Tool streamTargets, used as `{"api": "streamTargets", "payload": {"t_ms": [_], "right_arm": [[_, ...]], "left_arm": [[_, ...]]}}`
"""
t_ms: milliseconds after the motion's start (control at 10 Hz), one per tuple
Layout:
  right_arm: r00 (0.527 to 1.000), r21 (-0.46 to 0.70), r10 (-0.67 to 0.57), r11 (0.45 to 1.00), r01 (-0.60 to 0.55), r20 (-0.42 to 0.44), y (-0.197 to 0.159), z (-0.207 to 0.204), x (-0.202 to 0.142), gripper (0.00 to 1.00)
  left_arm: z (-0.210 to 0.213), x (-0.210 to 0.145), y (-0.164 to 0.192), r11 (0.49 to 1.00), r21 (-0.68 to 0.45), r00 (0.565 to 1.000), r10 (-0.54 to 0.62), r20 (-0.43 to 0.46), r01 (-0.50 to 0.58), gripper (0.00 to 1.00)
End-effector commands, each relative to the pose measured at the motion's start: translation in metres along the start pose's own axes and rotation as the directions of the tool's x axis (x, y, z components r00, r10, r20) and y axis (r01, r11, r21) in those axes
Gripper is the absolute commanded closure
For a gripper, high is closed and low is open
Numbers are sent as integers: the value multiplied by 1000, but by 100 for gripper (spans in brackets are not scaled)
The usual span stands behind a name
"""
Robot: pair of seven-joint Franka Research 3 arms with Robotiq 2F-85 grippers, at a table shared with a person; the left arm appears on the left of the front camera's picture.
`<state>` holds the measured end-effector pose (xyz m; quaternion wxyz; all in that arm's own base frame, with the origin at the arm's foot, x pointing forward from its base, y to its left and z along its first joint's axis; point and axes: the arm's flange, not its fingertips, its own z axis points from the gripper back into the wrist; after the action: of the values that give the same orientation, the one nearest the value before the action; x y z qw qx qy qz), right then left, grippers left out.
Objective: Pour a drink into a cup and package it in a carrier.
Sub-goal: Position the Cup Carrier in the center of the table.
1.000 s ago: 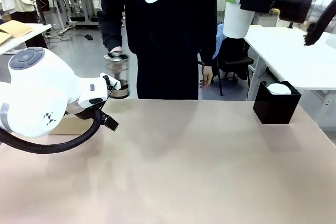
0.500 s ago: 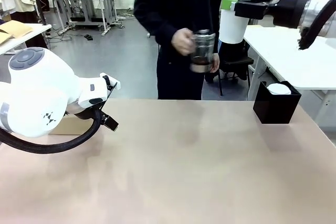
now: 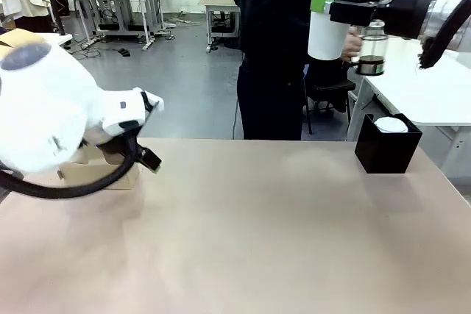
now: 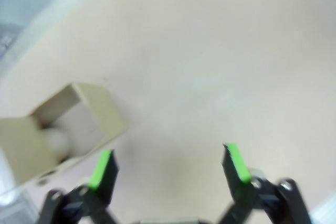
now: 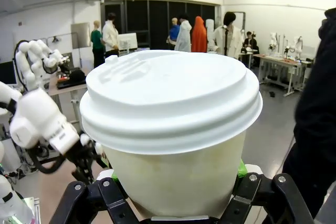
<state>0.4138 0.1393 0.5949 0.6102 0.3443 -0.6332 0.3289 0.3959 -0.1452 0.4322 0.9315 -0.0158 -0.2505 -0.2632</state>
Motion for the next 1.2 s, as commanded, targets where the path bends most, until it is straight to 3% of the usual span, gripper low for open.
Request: {"api": "streamTargets", "payload": {"t_ms": [0, 300, 500, 800, 1100], "right_arm": [[1000, 3, 1, 1000, -1, 21, 0, -2, 2, 20], [1000, 3, 1, 1000, -1, 21, 0, -2, 2, 20], [1000, 3, 1, 1000, -1, 21, 0, -2, 2, 20], [1000, 3, 1, 1000, -1, 21, 0, -2, 2, 20], [1000, 3, 1, 1000, -1, 21, 0, -2, 2, 20]], "left_arm": [[73, 24, 0, 992, -5, 988, 122, -94, -123, 0], [145, 58, 48, 956, 24, 951, 293, -99, -292, 0], [155, 62, 94, 901, 42, 896, 435, -91, -433, 0], [125, 56, 139, 860, 69, 854, 511, -101, -506, 0], [75, 51, 157, 858, 76, 850, 514, -117, -508, 0]]}}
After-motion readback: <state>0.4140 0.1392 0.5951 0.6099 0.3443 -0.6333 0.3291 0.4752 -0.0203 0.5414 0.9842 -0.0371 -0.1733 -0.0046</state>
